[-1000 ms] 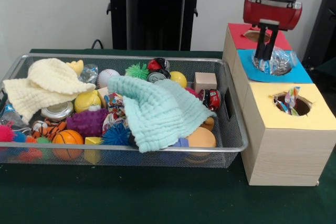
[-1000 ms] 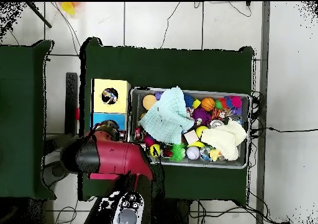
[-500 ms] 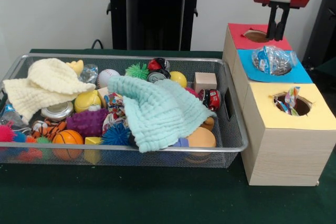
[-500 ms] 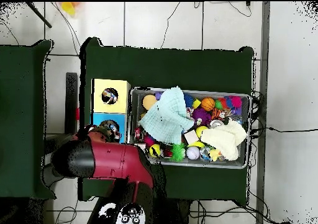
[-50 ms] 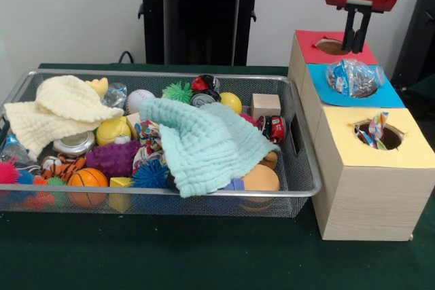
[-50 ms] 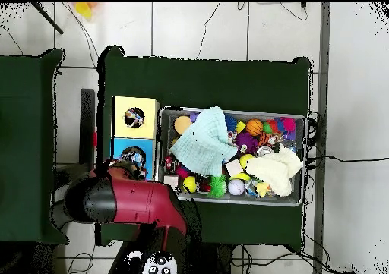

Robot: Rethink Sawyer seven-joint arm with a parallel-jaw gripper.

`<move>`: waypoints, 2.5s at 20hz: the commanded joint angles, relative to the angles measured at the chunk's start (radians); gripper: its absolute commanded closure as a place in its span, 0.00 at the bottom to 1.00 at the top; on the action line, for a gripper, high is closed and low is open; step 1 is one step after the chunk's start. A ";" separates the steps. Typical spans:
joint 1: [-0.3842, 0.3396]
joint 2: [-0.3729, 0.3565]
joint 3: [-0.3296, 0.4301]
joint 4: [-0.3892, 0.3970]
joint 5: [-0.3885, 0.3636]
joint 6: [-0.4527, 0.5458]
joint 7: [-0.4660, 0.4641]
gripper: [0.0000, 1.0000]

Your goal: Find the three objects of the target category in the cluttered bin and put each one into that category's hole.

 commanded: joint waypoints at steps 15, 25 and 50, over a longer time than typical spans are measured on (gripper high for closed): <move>0.019 0.099 0.085 0.115 -0.068 -0.186 0.123 1.00; 0.067 0.147 0.037 0.076 -0.050 -0.206 0.135 1.00; -0.032 0.086 0.104 0.131 -0.046 -0.188 0.122 0.00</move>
